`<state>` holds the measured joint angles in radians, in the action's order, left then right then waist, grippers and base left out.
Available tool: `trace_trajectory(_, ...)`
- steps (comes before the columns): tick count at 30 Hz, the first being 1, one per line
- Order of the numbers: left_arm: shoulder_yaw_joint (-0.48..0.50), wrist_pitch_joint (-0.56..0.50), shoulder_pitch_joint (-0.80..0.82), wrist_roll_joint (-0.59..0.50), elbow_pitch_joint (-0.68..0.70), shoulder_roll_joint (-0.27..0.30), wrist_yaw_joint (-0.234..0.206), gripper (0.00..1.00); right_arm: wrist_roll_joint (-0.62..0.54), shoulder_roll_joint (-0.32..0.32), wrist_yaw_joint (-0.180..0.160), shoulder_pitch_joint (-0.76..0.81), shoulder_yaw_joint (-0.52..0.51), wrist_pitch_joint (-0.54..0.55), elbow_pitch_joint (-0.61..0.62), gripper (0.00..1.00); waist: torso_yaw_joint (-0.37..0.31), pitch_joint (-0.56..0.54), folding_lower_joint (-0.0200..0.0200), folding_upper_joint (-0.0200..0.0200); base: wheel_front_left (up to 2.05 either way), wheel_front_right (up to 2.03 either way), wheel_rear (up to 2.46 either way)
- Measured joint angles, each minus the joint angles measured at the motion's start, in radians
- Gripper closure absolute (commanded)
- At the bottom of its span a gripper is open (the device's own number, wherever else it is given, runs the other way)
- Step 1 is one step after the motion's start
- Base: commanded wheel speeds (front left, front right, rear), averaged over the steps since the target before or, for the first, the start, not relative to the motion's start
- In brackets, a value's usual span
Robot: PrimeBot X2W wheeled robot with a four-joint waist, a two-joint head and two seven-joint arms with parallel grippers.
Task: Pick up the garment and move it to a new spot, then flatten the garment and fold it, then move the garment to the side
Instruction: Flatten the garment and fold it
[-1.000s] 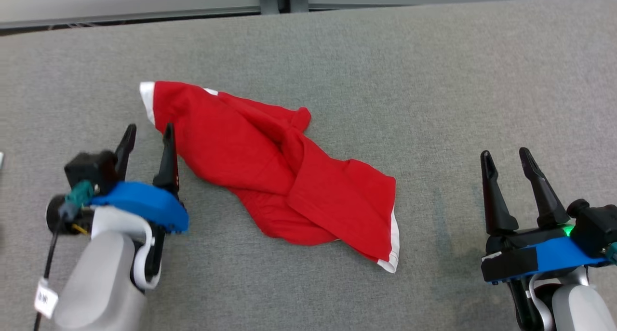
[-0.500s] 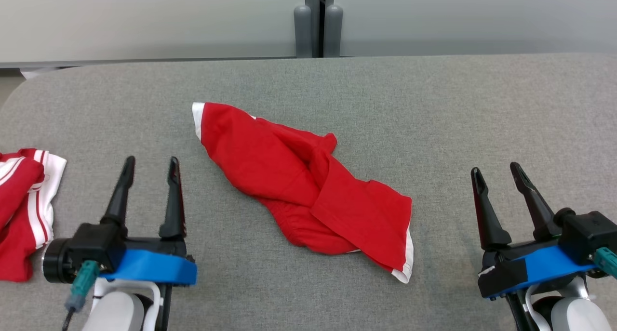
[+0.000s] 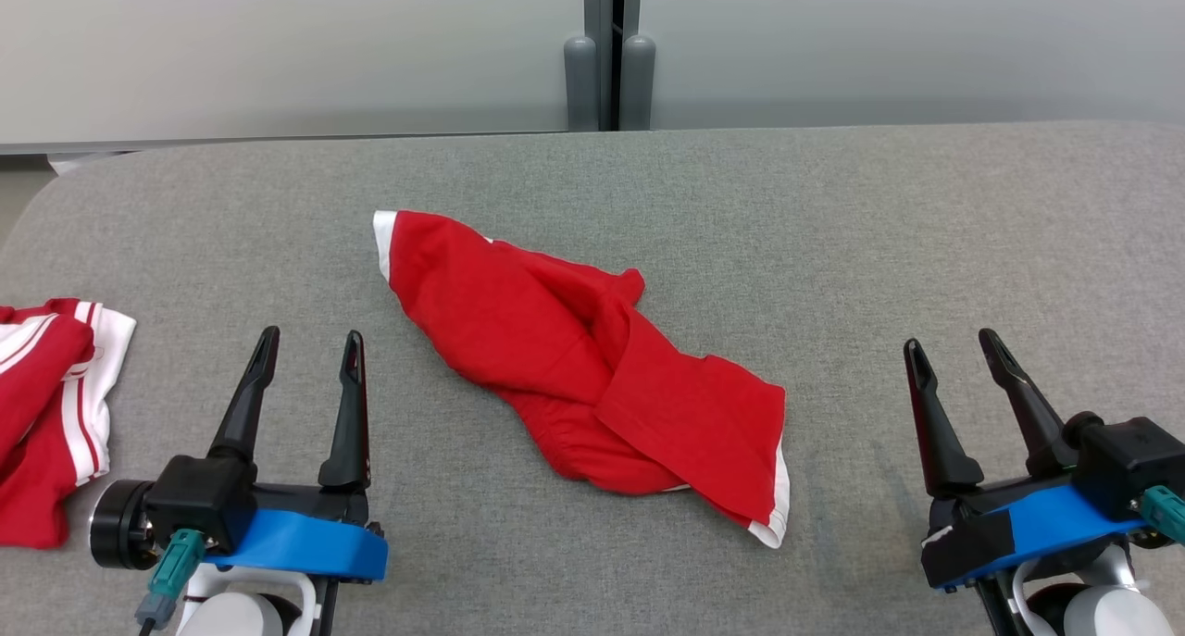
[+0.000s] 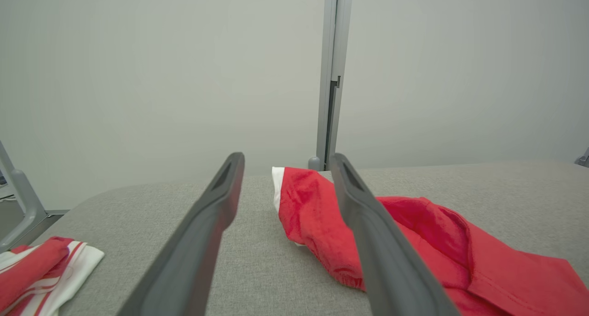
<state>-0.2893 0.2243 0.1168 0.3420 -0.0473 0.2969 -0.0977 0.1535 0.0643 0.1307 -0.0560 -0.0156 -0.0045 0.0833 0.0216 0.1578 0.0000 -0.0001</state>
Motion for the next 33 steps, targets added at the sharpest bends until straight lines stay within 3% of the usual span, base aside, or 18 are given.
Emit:
trace_trajectory(12,-0.003,-0.008,-0.006,0.006,0.018,0.005,-0.015,0.00,0.005,-0.002,0.000,0.003,0.002,0.002,0.004,0.00,-0.005,0.003,-0.0001,0.0000,0.00,0.00,0.00)
trace_trajectory(18,-0.075,-0.084,0.038,0.031,-0.003,-0.022,0.047,0.00,0.005,-0.003,0.000,-0.002,0.000,-0.003,0.008,0.00,-0.006,0.040,0.0001,0.0002,0.00,0.00,0.00)
trace_trajectory(26,-0.201,-0.222,0.077,0.086,-0.143,-0.092,0.142,0.00,0.006,-0.005,0.000,-0.024,0.000,-0.016,0.003,0.00,-0.030,0.098,0.0002,0.0003,0.00,0.00,0.00)
trace_trajectory(33,-0.230,-0.296,0.104,0.159,-0.284,-0.136,0.180,0.00,0.009,-0.008,0.000,-0.034,-0.002,-0.029,-0.010,0.00,-0.049,0.123,0.0002,0.0002,0.00,0.00,0.00)
